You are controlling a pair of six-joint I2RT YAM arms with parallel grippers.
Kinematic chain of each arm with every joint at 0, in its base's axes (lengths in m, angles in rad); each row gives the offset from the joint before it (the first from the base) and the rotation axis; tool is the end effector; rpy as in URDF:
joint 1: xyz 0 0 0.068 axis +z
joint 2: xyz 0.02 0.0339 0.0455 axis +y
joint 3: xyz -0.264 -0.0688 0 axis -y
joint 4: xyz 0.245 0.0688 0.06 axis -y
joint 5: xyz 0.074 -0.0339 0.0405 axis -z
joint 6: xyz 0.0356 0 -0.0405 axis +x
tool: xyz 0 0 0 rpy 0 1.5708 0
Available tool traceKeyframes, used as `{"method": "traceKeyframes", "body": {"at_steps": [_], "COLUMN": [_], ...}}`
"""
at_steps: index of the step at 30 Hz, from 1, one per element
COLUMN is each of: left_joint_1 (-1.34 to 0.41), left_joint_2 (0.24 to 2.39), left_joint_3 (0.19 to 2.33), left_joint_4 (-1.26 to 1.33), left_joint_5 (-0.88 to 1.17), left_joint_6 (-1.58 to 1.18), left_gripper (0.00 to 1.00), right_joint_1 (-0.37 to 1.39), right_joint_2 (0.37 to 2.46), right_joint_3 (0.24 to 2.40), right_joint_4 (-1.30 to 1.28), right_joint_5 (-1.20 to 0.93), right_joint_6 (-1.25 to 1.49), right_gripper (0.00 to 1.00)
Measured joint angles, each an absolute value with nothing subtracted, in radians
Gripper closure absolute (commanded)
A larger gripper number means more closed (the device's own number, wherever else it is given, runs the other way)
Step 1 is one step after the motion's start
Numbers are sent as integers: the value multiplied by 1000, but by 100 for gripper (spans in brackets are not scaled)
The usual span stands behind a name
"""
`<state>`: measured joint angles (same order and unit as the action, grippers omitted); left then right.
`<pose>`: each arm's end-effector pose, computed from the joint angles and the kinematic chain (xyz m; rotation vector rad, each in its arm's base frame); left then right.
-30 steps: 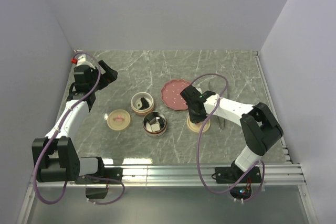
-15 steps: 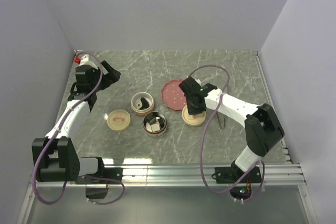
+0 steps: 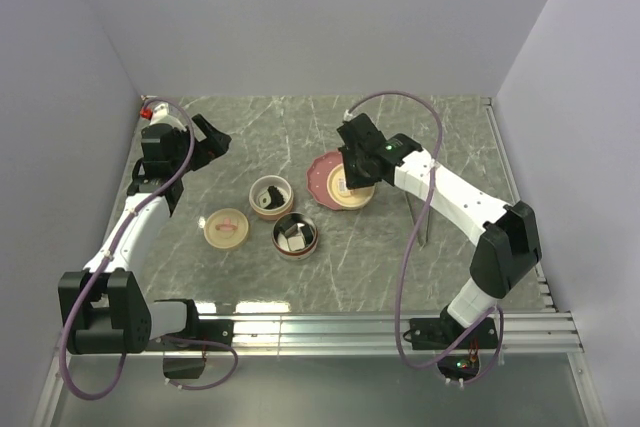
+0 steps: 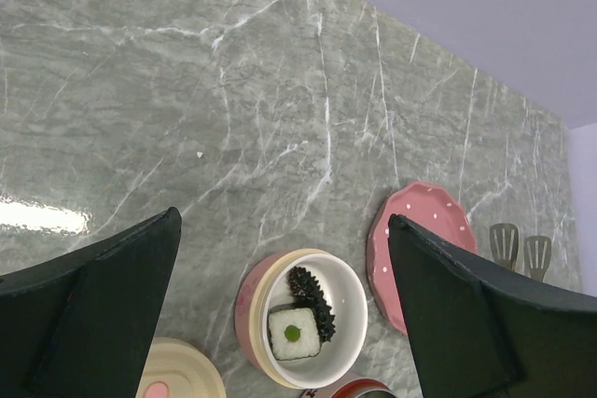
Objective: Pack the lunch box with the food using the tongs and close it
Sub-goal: Put the lid back on the lunch box
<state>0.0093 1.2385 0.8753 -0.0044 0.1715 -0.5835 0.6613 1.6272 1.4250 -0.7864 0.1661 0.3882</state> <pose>0.2860 -0.0034 0.2929 -0.4639 1.9167 -0.5450 0.2774 0.2084 0.2955 -0.2841 2.5351 0.1991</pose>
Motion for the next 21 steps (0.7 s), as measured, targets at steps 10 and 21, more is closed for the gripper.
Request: {"method": "traceKeyframes", "body": {"at_steps": [10, 21], "left_joint_1": [7, -16], "left_joint_2": [1238, 1238], "left_joint_3": [875, 875], "left_joint_4": [-6, -36], "left_joint_5": [179, 179], "left_joint_6": [-584, -580], "left_gripper": [0, 1], "right_joint_1": [743, 791], "right_joint_2": [1665, 1794], "right_joint_3": [1530, 1554], "right_joint_4": [-786, -790], "right_joint_5": [-10, -201], "right_joint_6": [293, 193], "right_gripper": [98, 98]}}
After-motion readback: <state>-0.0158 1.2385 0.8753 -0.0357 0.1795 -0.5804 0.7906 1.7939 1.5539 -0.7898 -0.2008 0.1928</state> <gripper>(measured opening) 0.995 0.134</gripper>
